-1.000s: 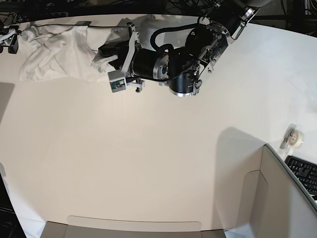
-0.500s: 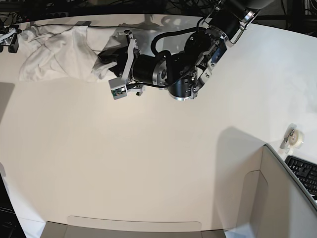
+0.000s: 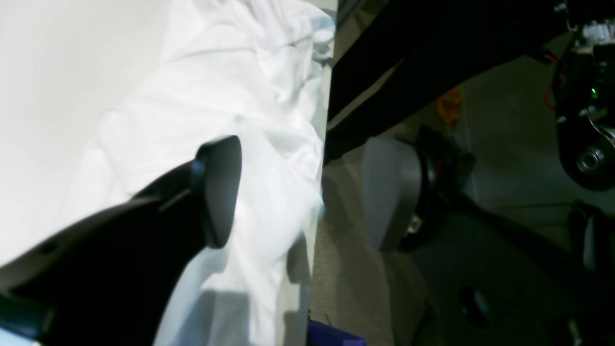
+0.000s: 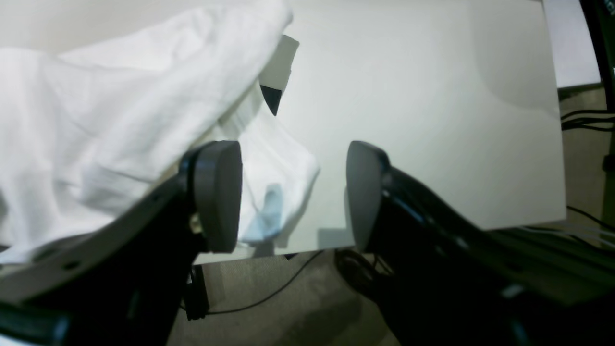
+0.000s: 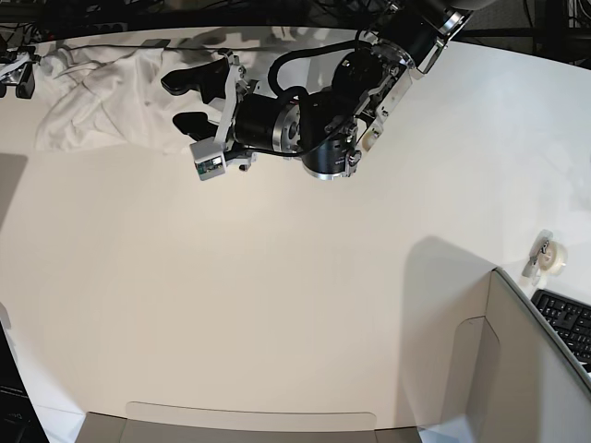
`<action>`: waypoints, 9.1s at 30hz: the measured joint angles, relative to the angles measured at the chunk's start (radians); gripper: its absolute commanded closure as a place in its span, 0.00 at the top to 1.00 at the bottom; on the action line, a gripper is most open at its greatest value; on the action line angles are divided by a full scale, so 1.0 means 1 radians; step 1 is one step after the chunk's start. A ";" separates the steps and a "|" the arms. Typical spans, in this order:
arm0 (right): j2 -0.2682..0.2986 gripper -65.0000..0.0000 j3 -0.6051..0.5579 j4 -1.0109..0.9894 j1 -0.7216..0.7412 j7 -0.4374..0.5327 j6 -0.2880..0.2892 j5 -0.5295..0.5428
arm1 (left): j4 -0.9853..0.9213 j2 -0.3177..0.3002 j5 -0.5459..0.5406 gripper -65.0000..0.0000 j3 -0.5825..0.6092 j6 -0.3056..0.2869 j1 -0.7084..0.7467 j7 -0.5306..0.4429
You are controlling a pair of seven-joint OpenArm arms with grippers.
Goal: Layout the t-shirt on the table in an organized manner, then fold the t-shirt properly
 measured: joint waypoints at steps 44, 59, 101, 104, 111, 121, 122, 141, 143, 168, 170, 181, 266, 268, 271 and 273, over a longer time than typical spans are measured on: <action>0.183 0.76 -0.172 -0.620 0.212 -0.024 -0.006 0.115 | -0.002 -0.129 0.000 0.41 -0.080 0.000 -0.008 -0.008; 0.169 0.76 -0.280 -0.658 0.296 0.034 -0.006 0.142 | -0.087 -0.123 0.003 0.41 -0.080 0.003 -0.008 -0.041; 0.105 0.00 -0.172 -0.567 0.306 -0.074 0.014 0.070 | -0.011 -0.426 0.007 0.00 -0.461 0.005 0.301 -0.052; 0.093 0.00 -0.173 -0.544 0.322 -0.085 0.014 0.071 | -0.011 -0.423 0.003 0.00 -0.463 0.004 0.340 -0.051; -0.013 0.00 -0.183 -0.234 0.330 -0.082 0.004 0.159 | -0.011 -0.420 0.000 0.00 -0.459 0.003 0.355 -0.059; -0.140 0.00 -0.436 0.034 0.278 -0.084 0.001 0.166 | -0.011 -0.406 0.209 0.00 -0.444 0.003 0.381 -0.077; -0.158 0.00 -0.467 0.034 0.276 -0.086 0.002 0.158 | -0.009 -0.400 0.240 0.00 -0.435 -0.001 0.393 -0.094; -0.423 0.00 -0.632 0.034 0.310 -0.087 0.001 0.084 | -0.013 -0.372 0.423 0.00 -0.256 -0.019 0.399 -0.227; -0.441 0.00 -0.632 0.034 0.314 -0.087 0.002 0.083 | -0.029 -0.372 0.406 0.00 -0.256 -0.026 0.394 -0.229; -0.413 0.00 -0.680 0.033 0.383 -0.089 0.001 0.162 | 0.140 -0.421 0.500 0.00 -0.451 0.004 0.521 -0.110; -0.406 0.00 -0.695 0.033 0.387 -0.084 0.002 0.106 | 0.162 -0.447 0.501 0.00 -0.451 0.004 0.554 -0.113; -0.405 0.00 -0.765 0.033 0.427 -0.089 0.001 0.019 | 0.262 -0.462 0.515 0.00 -0.439 0.000 0.654 -0.084; -0.405 0.00 -0.720 -0.226 0.540 -0.086 0.001 0.013 | 0.171 -0.340 0.029 0.00 -0.430 0.000 0.457 0.015; -0.405 0.00 -0.720 -0.226 0.540 -0.086 0.001 0.013 | 0.143 -0.339 0.028 0.00 -0.406 0.000 0.457 -0.013; -0.405 0.00 -0.720 -0.226 0.541 -0.085 0.001 0.013 | 0.088 -0.339 0.028 0.00 -0.365 0.003 0.452 -0.053; -0.406 0.00 -0.720 -0.226 0.540 -0.086 0.001 0.013 | 0.037 -0.338 0.026 0.00 -0.350 0.003 0.452 -0.103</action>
